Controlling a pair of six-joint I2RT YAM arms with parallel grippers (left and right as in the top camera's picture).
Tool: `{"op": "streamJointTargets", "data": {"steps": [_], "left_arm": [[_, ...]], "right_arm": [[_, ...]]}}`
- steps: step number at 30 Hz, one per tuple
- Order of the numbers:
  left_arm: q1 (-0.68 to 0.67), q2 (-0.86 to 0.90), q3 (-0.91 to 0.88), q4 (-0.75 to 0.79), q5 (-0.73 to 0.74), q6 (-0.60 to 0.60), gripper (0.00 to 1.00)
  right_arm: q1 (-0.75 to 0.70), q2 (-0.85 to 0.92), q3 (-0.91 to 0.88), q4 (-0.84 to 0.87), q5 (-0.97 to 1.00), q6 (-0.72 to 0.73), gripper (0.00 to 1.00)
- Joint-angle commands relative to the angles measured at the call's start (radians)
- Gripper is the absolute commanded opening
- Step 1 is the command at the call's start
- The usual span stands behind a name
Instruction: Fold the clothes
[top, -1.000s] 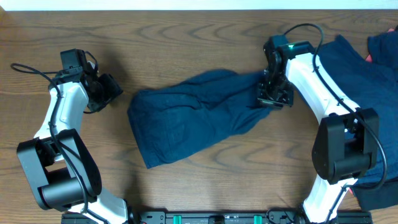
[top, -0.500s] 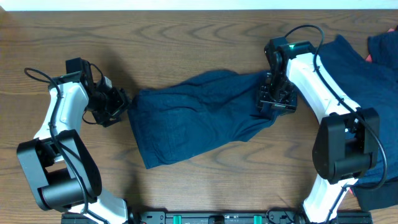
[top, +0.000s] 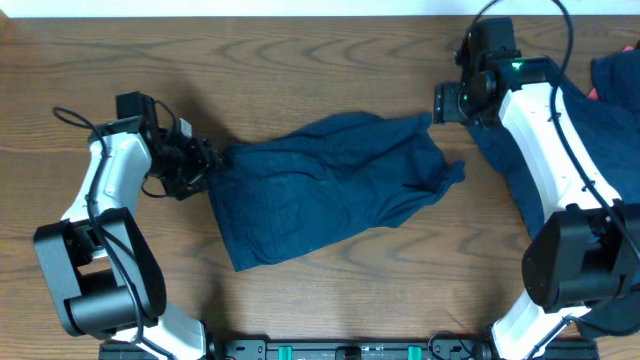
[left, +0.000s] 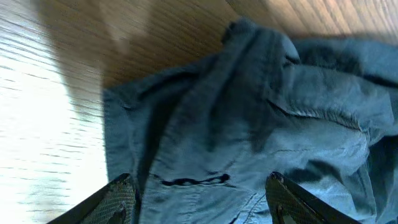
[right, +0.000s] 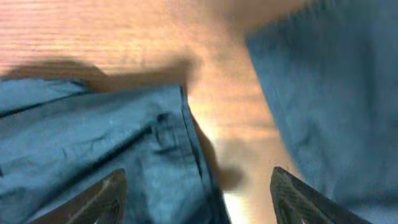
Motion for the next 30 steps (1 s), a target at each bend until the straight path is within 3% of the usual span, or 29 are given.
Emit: {"op": "streamJointTargets", "data": {"steps": [1, 6, 14, 16, 18, 30], "left_arm": [[-0.024, 0.005, -0.015, -0.006, 0.016, -0.032, 0.69], [-0.051, 0.008, -0.025, -0.007, -0.058, -0.102, 0.69], [-0.064, 0.008, -0.076, 0.006, -0.127, -0.164, 0.69], [-0.064, 0.008, -0.093, 0.016, -0.127, -0.163, 0.70], [-0.064, 0.008, -0.111, 0.028, -0.127, -0.163, 0.70], [-0.064, 0.008, -0.131, 0.043, -0.131, -0.163, 0.70]], "right_arm": [[0.001, 0.063, 0.005, 0.029, 0.003, -0.192, 0.72], [0.000, 0.154, 0.005, 0.080, -0.013, -0.214, 0.72], [0.007, 0.257, 0.005, 0.219, -0.203, -0.250, 0.70], [0.011, 0.259, 0.005, 0.240, -0.238, -0.251, 0.54], [0.012, 0.257, 0.006, 0.253, -0.287, -0.250, 0.01], [0.011, 0.193, 0.034, 0.245, -0.373, -0.231, 0.01]]}}
